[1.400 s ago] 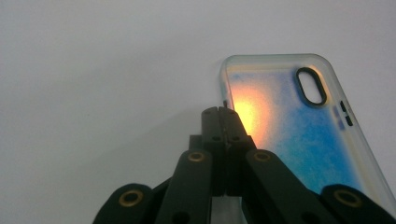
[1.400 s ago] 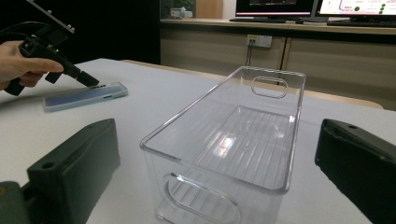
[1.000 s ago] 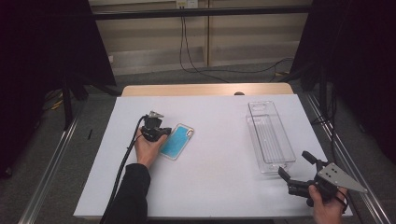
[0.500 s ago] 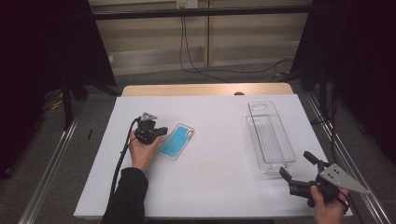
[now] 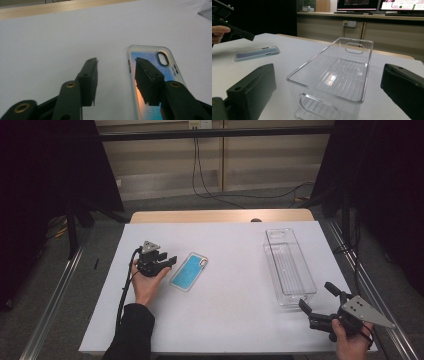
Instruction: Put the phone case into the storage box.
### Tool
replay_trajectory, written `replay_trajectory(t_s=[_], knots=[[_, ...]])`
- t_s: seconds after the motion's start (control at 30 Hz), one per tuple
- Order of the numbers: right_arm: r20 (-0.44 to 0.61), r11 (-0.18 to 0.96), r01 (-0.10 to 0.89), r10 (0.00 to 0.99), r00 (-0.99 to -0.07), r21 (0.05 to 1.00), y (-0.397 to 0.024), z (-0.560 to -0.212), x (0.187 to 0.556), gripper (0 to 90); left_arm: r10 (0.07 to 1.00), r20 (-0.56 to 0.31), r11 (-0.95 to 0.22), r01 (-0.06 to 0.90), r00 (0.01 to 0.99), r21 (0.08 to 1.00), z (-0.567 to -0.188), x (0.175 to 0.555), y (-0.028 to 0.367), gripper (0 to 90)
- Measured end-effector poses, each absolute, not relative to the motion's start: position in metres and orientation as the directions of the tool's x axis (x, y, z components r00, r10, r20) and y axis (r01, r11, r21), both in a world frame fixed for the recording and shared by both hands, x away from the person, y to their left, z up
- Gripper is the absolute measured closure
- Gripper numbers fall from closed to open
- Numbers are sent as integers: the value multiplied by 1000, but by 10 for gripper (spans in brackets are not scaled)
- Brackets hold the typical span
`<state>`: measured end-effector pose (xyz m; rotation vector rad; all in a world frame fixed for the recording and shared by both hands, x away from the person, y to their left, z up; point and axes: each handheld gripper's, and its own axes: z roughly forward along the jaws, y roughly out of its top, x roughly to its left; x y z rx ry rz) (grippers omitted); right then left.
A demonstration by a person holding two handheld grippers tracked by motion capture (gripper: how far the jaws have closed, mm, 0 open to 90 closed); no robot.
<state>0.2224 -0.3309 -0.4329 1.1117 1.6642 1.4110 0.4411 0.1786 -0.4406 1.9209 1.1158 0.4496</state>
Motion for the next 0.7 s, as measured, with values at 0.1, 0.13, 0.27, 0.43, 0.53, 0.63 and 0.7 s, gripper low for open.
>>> replay_trajectory(t_s=[0.1, 0.13, 0.27, 0.43, 0.53, 0.63, 0.7], knots=[[28, 47, 176, 915, -402, 983, -331, -433, 222, 0, 838, -103, -235, 526, 536, 817, -439, 439, 182, 419], [30, 45, 178, 916, -401, 983, -331, -433, 222, 0, 841, -105, -230, 526, 531, 819, -437, 438, 182, 363], [31, 46, 181, 915, -403, 982, -331, -433, 222, 0, 829, -98, -242, 512, 550, 824, -430, 433, 182, 228], [29, 46, 178, 916, -400, 983, -331, -433, 222, 0, 818, -122, -216, 497, 562, 841, -421, 427, 184, 110], [29, 47, 178, 916, -401, 983, -331, -433, 222, 0, 813, -132, -208, 495, 567, 844, -417, 424, 188, 86], [31, 44, 176, 914, -404, 983, -331, -433, 222, 0, 798, -154, -196, 491, 583, 849, -413, 420, 191, 66], [34, 42, 177, 915, -403, 983, -331, -433, 222, 0, 797, -144, -206, 487, 587, 849, -411, 417, 191, 49]])
